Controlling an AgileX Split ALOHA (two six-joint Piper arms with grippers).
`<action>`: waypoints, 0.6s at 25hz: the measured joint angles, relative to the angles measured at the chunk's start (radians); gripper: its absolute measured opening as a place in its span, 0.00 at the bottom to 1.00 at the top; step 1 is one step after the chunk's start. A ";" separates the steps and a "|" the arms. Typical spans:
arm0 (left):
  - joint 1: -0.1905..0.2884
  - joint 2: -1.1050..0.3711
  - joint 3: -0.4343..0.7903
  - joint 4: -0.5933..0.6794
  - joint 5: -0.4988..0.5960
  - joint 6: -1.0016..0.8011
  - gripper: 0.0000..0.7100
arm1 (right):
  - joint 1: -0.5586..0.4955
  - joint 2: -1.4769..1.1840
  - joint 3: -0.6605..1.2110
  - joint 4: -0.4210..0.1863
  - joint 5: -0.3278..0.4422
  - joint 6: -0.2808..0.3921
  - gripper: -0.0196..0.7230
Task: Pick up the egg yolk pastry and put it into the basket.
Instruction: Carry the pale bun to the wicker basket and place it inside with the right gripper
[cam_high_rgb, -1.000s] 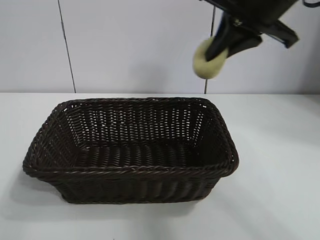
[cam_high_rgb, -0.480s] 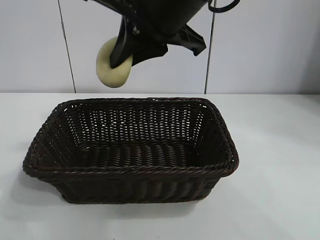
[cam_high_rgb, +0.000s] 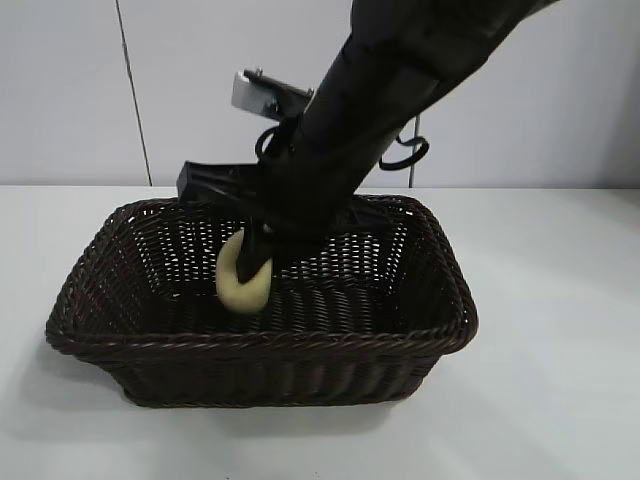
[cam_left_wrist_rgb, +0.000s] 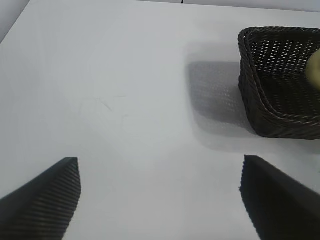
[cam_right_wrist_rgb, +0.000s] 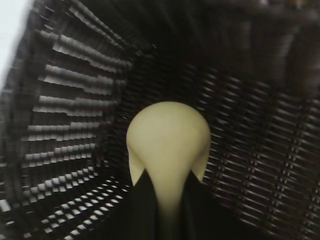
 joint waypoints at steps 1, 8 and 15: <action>0.000 0.000 0.000 0.000 0.000 0.000 0.89 | 0.000 0.003 0.000 -0.001 -0.001 0.000 0.24; 0.000 0.000 0.000 0.000 0.000 0.000 0.89 | 0.000 -0.021 -0.021 -0.003 0.023 0.000 0.77; 0.000 0.000 0.000 0.000 0.000 0.000 0.89 | -0.036 -0.027 -0.197 -0.059 0.261 0.055 0.81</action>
